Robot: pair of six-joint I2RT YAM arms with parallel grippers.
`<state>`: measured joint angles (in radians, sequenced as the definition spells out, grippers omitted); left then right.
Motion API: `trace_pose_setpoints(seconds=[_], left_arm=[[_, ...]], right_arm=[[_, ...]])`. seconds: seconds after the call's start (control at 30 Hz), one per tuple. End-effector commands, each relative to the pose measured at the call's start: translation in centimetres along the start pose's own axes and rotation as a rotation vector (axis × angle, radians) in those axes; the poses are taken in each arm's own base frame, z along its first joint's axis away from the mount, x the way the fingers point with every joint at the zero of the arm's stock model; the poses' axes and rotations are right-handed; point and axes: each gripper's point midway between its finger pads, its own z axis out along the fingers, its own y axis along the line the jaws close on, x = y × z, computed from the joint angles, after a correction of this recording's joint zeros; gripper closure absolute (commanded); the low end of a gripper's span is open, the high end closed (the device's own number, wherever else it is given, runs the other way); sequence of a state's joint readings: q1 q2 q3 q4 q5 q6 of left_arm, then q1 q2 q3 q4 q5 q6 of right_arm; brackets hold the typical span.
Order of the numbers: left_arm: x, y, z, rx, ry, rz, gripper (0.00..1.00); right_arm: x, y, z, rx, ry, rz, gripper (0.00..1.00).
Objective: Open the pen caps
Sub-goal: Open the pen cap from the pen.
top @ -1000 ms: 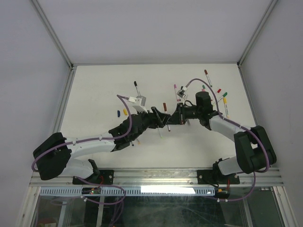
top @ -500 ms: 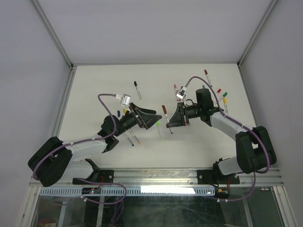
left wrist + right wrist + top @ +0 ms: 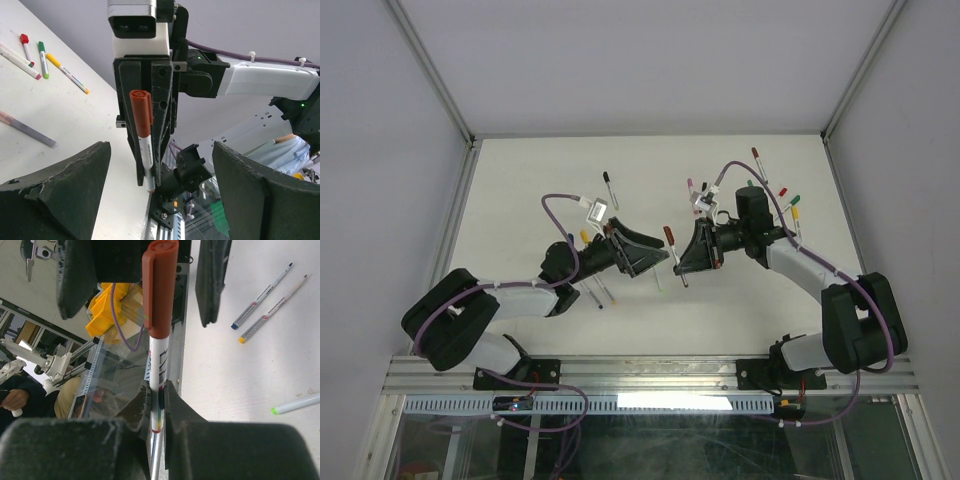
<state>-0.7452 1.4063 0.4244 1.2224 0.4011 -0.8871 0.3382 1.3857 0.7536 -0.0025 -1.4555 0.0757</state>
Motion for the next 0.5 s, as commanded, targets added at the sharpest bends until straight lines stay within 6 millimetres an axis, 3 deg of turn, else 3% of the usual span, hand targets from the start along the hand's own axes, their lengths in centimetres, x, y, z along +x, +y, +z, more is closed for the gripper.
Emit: trace_pose_setpoints(seconds=[0.0, 0.13, 0.33, 0.47], left_arm=[[-1.5, -2.1, 1.1, 0.118, -0.043, 0.002, 0.18], [-1.6, -2.0, 1.6, 0.13, -0.046, -0.016, 0.28], [-1.6, -2.0, 2.1, 0.146, -0.047, -0.029, 0.51], [-1.5, -2.0, 2.4, 0.165, -0.04, -0.034, 0.57]], right_arm=[[-1.2, 1.9, 0.1, -0.065, 0.007, -0.106, 1.0], [-1.0, 2.0, 0.4, -0.075, 0.014, -0.102, 1.0], [-0.7, 2.1, 0.6, -0.086, 0.023, -0.099, 1.0], [-0.5, 2.1, 0.8, -0.094, 0.03, -0.096, 1.0]])
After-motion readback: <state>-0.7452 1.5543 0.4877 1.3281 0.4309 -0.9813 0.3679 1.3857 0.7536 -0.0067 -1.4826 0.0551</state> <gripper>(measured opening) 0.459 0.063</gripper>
